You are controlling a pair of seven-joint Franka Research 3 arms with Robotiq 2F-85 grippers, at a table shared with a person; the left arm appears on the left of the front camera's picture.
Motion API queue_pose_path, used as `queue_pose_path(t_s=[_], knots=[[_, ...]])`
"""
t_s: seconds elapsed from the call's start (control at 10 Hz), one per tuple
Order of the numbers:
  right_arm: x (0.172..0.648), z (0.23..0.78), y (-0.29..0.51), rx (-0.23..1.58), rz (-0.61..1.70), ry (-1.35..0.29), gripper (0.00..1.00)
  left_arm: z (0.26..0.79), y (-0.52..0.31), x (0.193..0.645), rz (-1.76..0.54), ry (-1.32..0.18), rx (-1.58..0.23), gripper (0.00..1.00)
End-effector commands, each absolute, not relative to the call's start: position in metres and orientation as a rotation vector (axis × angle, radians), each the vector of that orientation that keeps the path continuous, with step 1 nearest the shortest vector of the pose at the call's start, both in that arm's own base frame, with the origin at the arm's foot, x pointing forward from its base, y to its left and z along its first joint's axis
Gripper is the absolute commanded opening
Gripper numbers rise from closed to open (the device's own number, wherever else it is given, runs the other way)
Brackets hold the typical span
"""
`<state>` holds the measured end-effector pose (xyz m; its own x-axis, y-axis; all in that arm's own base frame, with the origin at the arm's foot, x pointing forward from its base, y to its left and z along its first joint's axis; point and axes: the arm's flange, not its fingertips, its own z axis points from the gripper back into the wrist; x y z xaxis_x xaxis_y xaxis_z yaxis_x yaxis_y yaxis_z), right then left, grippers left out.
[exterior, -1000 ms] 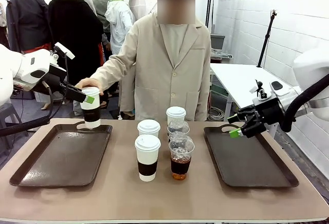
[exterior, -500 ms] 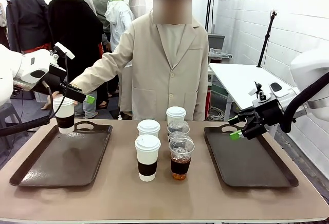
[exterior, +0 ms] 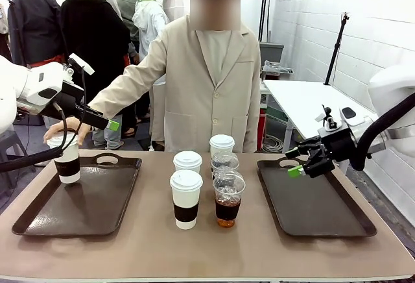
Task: Distribute the coffee onto the tray.
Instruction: Pick up one iced Americano and place it on the right Handle tray.
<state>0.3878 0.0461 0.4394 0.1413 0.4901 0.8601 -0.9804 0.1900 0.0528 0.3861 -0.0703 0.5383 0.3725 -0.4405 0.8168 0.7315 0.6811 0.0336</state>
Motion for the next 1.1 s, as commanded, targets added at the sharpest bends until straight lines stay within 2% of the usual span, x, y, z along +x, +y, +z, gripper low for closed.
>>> queue_pose_path(t_s=[0.0,0.3,0.7,1.0], knots=[[0.385,0.404,0.042,0.821,1.214,-0.925,1.0,0.538,-0.068,0.386,-0.774,-0.907,-0.367,1.0],[0.375,0.368,0.043,0.873,1.226,-0.968,1.0,0.538,-0.068,0.386,-0.774,-0.907,-0.367,1.0],[0.375,0.33,0.057,0.95,1.253,-0.942,1.0,0.538,-0.068,0.386,-0.774,-0.907,-0.367,1.0],[0.386,0.333,0.055,0.935,1.255,-0.894,1.0,0.538,-0.068,0.386,-0.774,-0.907,-0.367,1.0]])
